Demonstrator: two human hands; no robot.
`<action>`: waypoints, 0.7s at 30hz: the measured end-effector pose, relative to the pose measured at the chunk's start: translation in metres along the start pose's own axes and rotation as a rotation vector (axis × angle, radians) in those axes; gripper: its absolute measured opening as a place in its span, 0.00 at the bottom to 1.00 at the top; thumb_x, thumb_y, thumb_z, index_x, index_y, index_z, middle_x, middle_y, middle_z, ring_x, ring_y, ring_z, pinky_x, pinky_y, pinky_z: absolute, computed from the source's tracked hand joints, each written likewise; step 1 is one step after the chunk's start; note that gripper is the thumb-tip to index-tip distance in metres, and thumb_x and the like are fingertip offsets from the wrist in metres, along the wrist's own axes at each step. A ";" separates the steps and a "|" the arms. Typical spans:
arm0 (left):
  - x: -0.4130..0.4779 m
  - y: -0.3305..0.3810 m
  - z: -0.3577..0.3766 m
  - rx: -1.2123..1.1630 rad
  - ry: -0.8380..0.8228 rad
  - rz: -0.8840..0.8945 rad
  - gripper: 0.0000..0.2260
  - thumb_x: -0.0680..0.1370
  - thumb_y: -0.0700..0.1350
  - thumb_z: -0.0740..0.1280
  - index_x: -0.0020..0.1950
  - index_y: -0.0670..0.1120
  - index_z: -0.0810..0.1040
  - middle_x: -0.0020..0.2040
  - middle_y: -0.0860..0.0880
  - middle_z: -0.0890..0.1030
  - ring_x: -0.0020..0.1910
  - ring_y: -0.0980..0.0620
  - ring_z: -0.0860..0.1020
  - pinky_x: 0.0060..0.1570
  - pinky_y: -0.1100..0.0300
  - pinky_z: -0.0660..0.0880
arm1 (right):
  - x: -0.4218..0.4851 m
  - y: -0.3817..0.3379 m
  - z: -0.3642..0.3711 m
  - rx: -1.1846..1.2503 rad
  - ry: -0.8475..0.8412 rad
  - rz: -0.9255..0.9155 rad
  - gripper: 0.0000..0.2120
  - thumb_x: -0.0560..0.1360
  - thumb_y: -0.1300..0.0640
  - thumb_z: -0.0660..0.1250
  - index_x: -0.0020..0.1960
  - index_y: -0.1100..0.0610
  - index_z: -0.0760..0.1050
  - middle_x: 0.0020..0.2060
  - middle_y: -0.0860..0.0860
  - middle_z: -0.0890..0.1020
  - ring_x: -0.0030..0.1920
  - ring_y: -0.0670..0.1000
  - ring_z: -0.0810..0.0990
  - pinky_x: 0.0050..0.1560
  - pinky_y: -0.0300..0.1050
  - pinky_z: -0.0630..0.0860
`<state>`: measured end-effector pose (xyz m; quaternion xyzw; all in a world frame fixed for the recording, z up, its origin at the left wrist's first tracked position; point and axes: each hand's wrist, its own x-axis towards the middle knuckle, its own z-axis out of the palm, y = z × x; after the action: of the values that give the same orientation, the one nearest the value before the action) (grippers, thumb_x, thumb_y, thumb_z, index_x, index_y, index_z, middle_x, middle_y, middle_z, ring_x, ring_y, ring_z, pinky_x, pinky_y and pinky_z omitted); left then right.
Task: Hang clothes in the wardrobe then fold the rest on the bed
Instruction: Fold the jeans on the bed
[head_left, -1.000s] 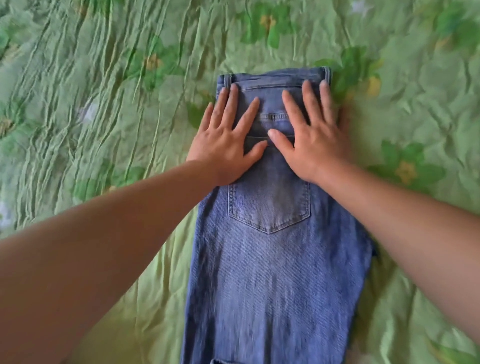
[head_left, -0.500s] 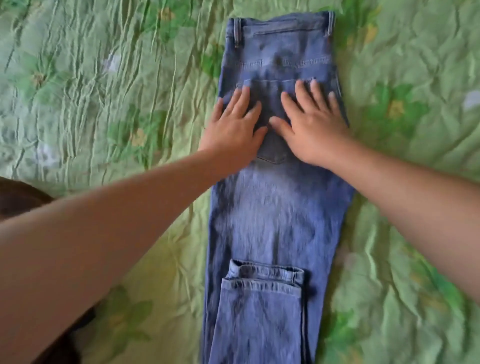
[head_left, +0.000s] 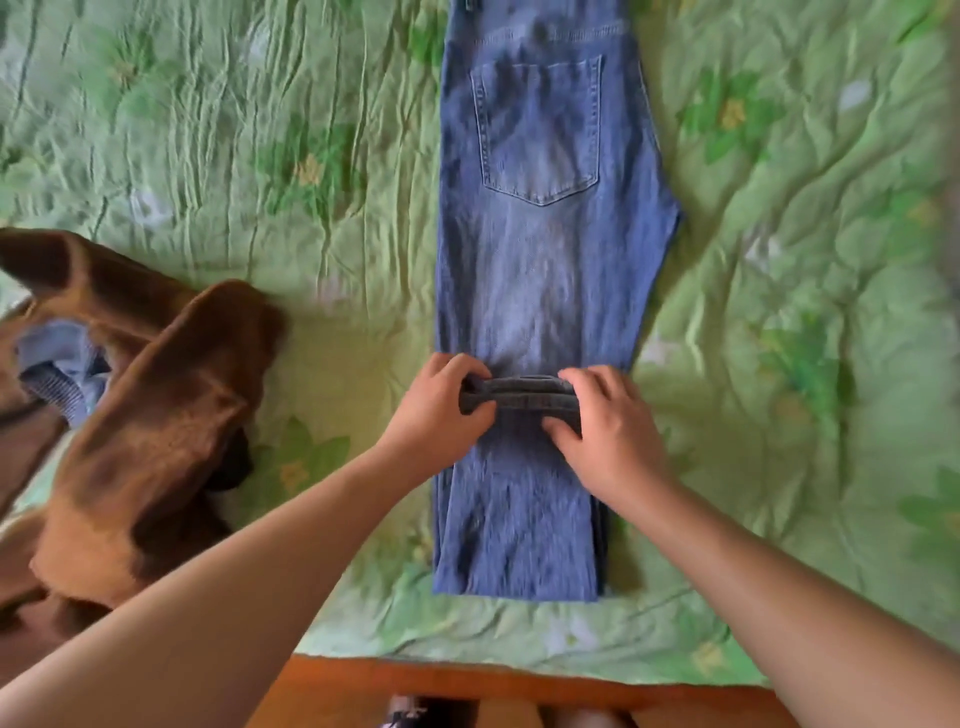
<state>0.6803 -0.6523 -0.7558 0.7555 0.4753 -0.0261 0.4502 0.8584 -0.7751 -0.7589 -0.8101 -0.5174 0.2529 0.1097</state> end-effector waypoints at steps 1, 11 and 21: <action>-0.005 0.000 0.000 -0.059 -0.008 -0.043 0.14 0.75 0.42 0.72 0.58 0.52 0.74 0.53 0.52 0.74 0.49 0.53 0.76 0.49 0.59 0.74 | -0.004 -0.002 0.002 0.087 0.013 0.033 0.26 0.71 0.56 0.77 0.67 0.58 0.74 0.57 0.57 0.77 0.58 0.61 0.77 0.60 0.55 0.74; -0.043 -0.015 0.012 -0.201 -0.030 -0.070 0.18 0.68 0.33 0.74 0.57 0.42 0.80 0.54 0.47 0.76 0.53 0.44 0.76 0.57 0.52 0.74 | -0.030 0.008 0.005 0.713 -0.163 0.490 0.07 0.71 0.58 0.78 0.42 0.48 0.81 0.35 0.38 0.85 0.35 0.34 0.79 0.36 0.27 0.71; -0.021 -0.015 0.002 -0.867 -0.163 -0.321 0.07 0.78 0.49 0.70 0.55 0.49 0.82 0.50 0.47 0.86 0.48 0.50 0.84 0.47 0.53 0.80 | -0.012 0.002 -0.002 1.129 -0.174 0.503 0.06 0.78 0.54 0.70 0.54 0.47 0.84 0.52 0.46 0.87 0.56 0.46 0.84 0.59 0.40 0.77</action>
<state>0.6588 -0.6656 -0.7567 0.4103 0.5161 0.0462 0.7505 0.8575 -0.7866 -0.7544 -0.7007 -0.1043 0.5705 0.4155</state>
